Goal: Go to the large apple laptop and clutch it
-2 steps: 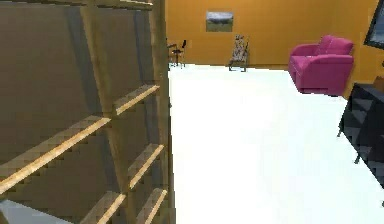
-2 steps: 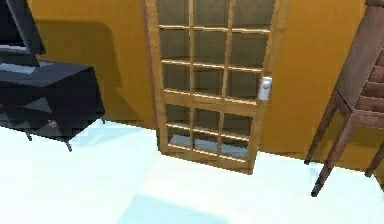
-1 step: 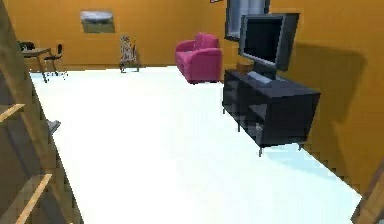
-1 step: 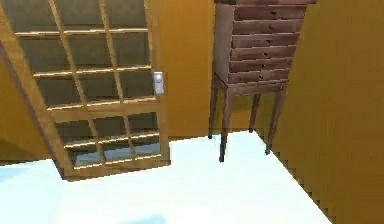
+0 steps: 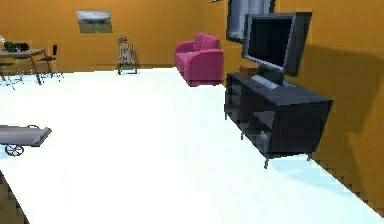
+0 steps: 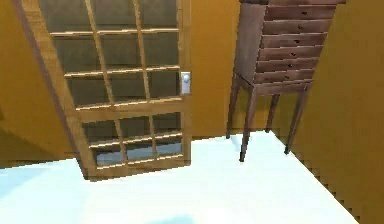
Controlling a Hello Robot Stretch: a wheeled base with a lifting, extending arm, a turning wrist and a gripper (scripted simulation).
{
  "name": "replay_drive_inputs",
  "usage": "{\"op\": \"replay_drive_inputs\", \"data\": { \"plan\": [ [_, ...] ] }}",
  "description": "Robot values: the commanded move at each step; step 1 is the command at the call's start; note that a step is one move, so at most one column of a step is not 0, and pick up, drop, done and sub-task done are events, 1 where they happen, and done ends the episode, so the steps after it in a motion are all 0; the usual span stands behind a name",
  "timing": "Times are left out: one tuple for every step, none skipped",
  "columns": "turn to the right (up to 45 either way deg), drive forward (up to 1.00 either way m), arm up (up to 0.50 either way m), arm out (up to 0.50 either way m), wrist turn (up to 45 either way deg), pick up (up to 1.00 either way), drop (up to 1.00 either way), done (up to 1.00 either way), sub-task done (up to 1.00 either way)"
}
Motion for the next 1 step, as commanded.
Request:
{"op": "replay_drive_inputs", "data": {
  "plan": [
    [45.0,0.0,0.0,0.0,0.0,0.0,0.0,0.0,0.0]
  ]
}}
